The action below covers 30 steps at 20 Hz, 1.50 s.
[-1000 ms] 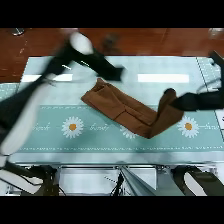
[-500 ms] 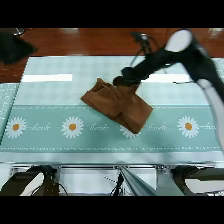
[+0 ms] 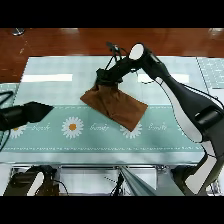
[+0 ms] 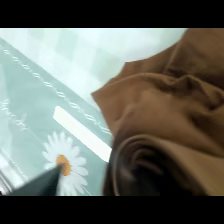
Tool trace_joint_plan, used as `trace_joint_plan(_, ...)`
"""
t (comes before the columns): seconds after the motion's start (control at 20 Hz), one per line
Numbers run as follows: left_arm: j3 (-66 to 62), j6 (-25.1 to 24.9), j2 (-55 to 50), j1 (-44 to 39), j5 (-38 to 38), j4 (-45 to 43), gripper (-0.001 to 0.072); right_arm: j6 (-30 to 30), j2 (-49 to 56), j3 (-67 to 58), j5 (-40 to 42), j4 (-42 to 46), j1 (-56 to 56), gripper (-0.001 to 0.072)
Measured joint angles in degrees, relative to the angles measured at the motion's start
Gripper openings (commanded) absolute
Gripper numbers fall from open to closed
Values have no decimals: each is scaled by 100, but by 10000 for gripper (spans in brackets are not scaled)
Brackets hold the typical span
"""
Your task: Fold the shirts.
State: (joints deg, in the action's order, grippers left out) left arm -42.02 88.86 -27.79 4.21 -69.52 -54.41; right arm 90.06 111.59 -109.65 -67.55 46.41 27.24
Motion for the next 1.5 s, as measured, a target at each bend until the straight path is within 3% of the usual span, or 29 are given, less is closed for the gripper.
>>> trace_joint_plan(0.15,389,-57,-72,4,369,15,27,20,26,-184,-319,-302,-247,629)
trace_joint_plan(0.3,533,-208,-223,4,741,39,27,-37,-450,-330,-1150,-372,-905,629)
trace_joint_plan(0.55,610,-297,-372,4,1056,44,27,-280,-2376,382,-2277,1467,-2002,629)
trace_joint_plan(0.65,625,-315,-393,4,1082,42,27,-188,-3427,1631,-1847,2061,-2323,629)
trace_joint_plan(0.8,632,-326,-409,4,1113,44,27,372,-4953,4282,-448,2367,-2562,629)
trace_joint_plan(0.95,640,-332,-417,7,1113,44,27,811,-5932,6811,949,1580,-2656,628)
trace_joint_plan(1.1,645,-330,-428,4,1108,48,27,459,-6098,8148,1742,363,-2682,627)
trace_joint_plan(1.3,645,-313,-433,4,1108,208,27,-487,-5510,8725,2175,-1141,-2490,627)
trace_joint_plan(1.5,645,-315,-433,4,1108,289,27,-1279,-4487,8393,2076,-1947,-2363,627)
